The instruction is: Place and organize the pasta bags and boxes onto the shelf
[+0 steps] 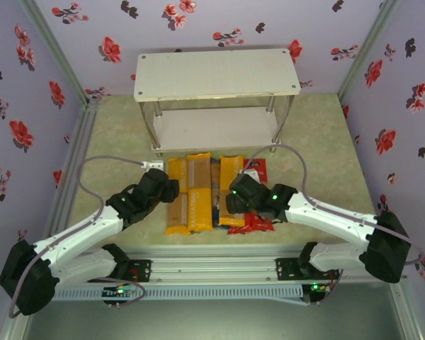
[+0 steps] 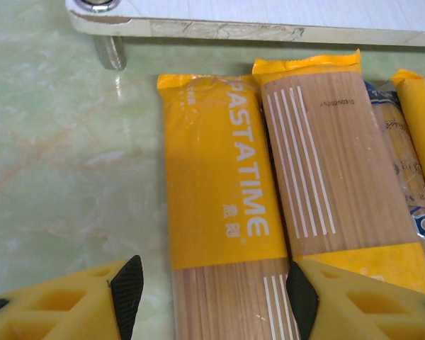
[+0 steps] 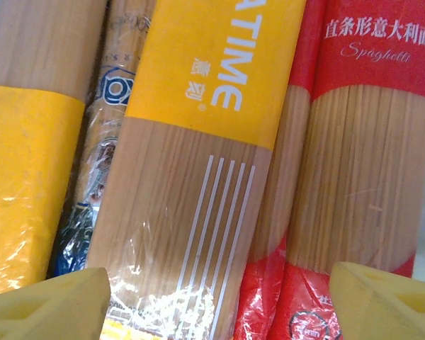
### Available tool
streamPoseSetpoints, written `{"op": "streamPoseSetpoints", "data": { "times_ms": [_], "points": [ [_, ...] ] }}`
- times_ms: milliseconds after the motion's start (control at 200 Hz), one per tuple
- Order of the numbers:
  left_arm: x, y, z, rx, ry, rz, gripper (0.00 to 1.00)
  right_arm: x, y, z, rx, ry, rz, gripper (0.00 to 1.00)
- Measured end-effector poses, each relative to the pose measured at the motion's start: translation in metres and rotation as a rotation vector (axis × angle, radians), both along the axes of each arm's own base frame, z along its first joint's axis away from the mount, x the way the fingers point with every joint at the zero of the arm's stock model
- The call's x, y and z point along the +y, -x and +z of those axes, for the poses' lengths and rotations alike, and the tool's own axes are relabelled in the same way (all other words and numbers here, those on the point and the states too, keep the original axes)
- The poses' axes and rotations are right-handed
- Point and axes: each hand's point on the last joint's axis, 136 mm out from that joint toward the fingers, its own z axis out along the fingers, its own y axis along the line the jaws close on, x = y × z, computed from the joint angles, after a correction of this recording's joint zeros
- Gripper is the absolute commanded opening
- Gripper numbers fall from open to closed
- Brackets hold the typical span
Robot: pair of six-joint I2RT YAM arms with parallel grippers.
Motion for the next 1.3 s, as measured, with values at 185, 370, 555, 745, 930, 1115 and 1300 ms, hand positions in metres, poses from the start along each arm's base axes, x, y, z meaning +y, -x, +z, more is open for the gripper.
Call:
{"op": "streamPoseSetpoints", "data": {
  "times_ms": [185, 370, 555, 745, 930, 1115, 1300],
  "points": [
    [0.001, 0.001, -0.001, 0.006, 0.003, 0.005, 0.64, 0.010, -0.001, -0.012, 0.049, -0.005, -0.029, 0.84],
    [0.001, 0.003, -0.006, 0.015, 0.000, 0.004, 0.65, 0.017, -0.001, -0.023, 0.092, -0.009, -0.047, 0.88],
    [-0.001, 0.003, -0.006, 0.020, 0.007, -0.005, 0.65, 0.020, -0.001, -0.034, 0.119, 0.009, -0.067, 0.94],
    [-0.003, 0.002, -0.007, 0.015, 0.015, -0.008, 0.65, 0.024, -0.003, -0.044, 0.143, 0.027, -0.078, 0.96],
    [-0.001, 0.004, -0.010, 0.021, 0.009, -0.008, 0.66, 0.030, -0.007, -0.049, 0.150, 0.037, -0.079, 0.95],
    [0.000, 0.004, -0.012, 0.024, 0.007, -0.005, 0.66, 0.033, -0.010, -0.054, 0.155, 0.043, -0.083, 0.94],
    [0.001, 0.003, -0.013, 0.026, 0.006, -0.001, 0.66, 0.034, -0.011, -0.062, 0.175, 0.048, -0.087, 0.88]
  ]
}}
